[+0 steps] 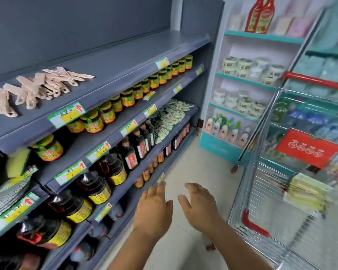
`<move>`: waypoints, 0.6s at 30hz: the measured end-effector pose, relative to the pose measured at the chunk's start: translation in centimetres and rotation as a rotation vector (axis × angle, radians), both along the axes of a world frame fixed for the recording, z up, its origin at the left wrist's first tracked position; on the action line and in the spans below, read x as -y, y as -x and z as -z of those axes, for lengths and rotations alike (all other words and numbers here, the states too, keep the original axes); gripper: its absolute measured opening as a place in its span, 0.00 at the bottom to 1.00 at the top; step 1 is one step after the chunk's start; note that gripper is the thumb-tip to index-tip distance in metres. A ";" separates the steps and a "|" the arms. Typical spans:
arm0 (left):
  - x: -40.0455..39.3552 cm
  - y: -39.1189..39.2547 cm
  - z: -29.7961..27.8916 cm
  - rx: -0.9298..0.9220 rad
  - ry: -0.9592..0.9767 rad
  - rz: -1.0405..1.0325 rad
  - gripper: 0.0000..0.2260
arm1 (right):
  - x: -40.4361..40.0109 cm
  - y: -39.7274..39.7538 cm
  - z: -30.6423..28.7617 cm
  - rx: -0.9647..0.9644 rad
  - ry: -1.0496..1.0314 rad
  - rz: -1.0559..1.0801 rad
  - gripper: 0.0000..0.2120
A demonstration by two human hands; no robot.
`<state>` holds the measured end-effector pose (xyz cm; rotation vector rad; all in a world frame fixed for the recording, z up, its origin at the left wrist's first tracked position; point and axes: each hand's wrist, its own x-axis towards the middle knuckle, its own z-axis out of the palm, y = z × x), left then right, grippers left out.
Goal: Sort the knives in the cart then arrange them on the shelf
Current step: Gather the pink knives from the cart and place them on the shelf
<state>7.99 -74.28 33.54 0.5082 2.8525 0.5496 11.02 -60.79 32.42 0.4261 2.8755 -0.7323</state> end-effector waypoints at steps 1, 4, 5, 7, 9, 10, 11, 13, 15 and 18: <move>-0.9 -0.5 0.6 0.012 0.012 0.028 0.26 | -1.0 -1.0 0.6 0.016 0.001 0.029 0.23; -4.1 -1.9 2.3 0.056 0.061 0.122 0.27 | -4.3 -3.8 1.9 0.044 0.010 0.133 0.23; -5.4 -2.4 2.8 0.061 0.077 0.161 0.27 | -5.5 -4.6 2.2 0.049 0.010 0.165 0.22; -8.0 -3.3 3.7 0.060 0.110 0.235 0.27 | -8.2 -6.1 2.9 0.056 0.027 0.231 0.22; -11.1 -4.1 4.3 0.066 0.133 0.299 0.27 | -11.2 -7.3 3.6 0.072 0.049 0.294 0.22; -12.8 -4.4 4.6 0.071 0.138 0.327 0.27 | -12.8 -7.9 4.0 0.085 0.056 0.329 0.22; -14.6 -4.7 4.8 0.076 0.138 0.349 0.26 | -14.5 -8.4 4.4 0.097 0.061 0.360 0.22; -18.4 -5.1 5.1 0.089 0.136 0.381 0.26 | -18.1 -9.4 5.1 0.121 0.077 0.406 0.22; -22.2 -5.4 5.2 0.091 0.138 0.401 0.26 | -21.7 -10.3 5.7 0.133 0.091 0.427 0.22; -27.5 -5.9 5.4 0.114 0.132 0.423 0.23 | -26.8 -11.1 6.4 0.138 0.118 0.443 0.22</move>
